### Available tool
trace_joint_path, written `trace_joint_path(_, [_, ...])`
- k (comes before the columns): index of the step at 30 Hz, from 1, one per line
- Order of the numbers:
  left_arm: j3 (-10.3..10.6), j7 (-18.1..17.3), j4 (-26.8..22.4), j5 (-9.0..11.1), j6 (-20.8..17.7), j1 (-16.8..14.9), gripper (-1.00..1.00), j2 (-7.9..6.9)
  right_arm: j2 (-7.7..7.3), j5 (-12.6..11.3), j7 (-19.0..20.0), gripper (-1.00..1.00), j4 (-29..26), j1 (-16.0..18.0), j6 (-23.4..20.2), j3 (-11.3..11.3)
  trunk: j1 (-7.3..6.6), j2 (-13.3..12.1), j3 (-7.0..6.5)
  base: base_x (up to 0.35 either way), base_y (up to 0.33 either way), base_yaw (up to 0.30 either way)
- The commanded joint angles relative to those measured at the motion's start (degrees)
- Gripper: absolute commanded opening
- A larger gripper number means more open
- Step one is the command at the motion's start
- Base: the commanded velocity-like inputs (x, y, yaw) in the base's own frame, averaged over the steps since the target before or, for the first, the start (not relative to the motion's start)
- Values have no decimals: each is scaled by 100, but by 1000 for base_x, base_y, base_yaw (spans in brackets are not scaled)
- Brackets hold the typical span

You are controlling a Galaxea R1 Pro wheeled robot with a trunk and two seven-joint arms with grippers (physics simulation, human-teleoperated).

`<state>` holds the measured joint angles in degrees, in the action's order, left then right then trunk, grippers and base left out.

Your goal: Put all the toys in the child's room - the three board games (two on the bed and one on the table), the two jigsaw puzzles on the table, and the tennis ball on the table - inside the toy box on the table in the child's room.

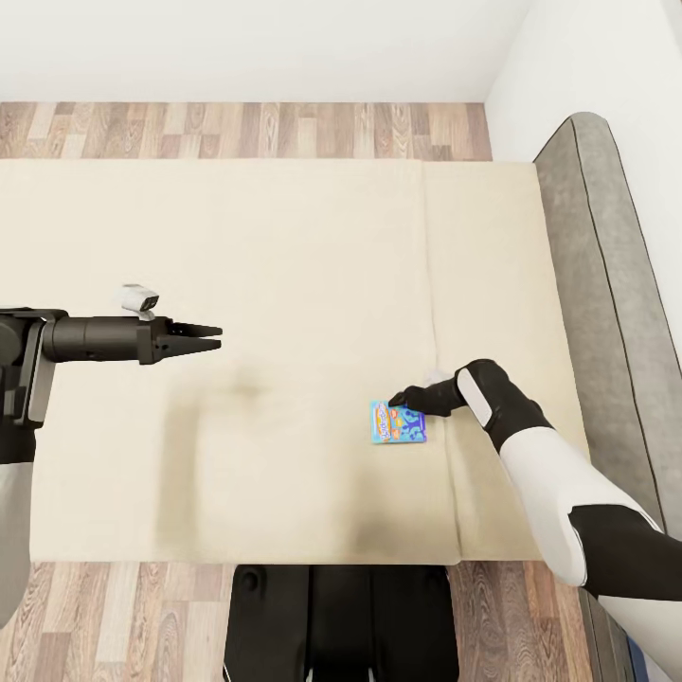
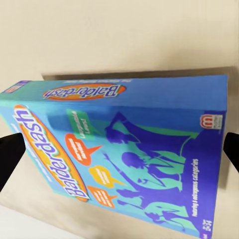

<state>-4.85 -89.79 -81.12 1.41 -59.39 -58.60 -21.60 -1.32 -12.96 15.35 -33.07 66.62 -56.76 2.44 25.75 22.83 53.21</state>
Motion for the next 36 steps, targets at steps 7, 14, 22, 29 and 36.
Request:
trace_joint_path(7, [2, -21, -1, -1, -61, -2, 100, -2, -1, -25, -26, 100, 21, -7, -9, 28, 3, 9, 6, 0, 0, 0])
trace_joint_path(14, [2, -21, -1, 0, -61, -2, 100, -2, 0, -23, -31, 100, 33, -8, 11, 28, 3, 9, 6, 0, 0, 0])
trace_joint_path(22, [2, -21, -1, -1, -61, -2, 100, -2, 3, -22, -32, 100, 37, -8, 14, 33, 3, 9, 6, 0, 0, 0])
trace_joint_path(29, [2, -21, -1, -1, -61, -2, 100, -2, 13, -29, -42, 100, 37, -8, 18, 36, 3, 9, 6, 0, 0, 0])
trace_joint_path(36, [2, -21, -1, 0, -61, -2, 100, -2, 15, -29, -49, 100, 52, -8, 28, 37, 3, 9, 6, 0, 0, 0])
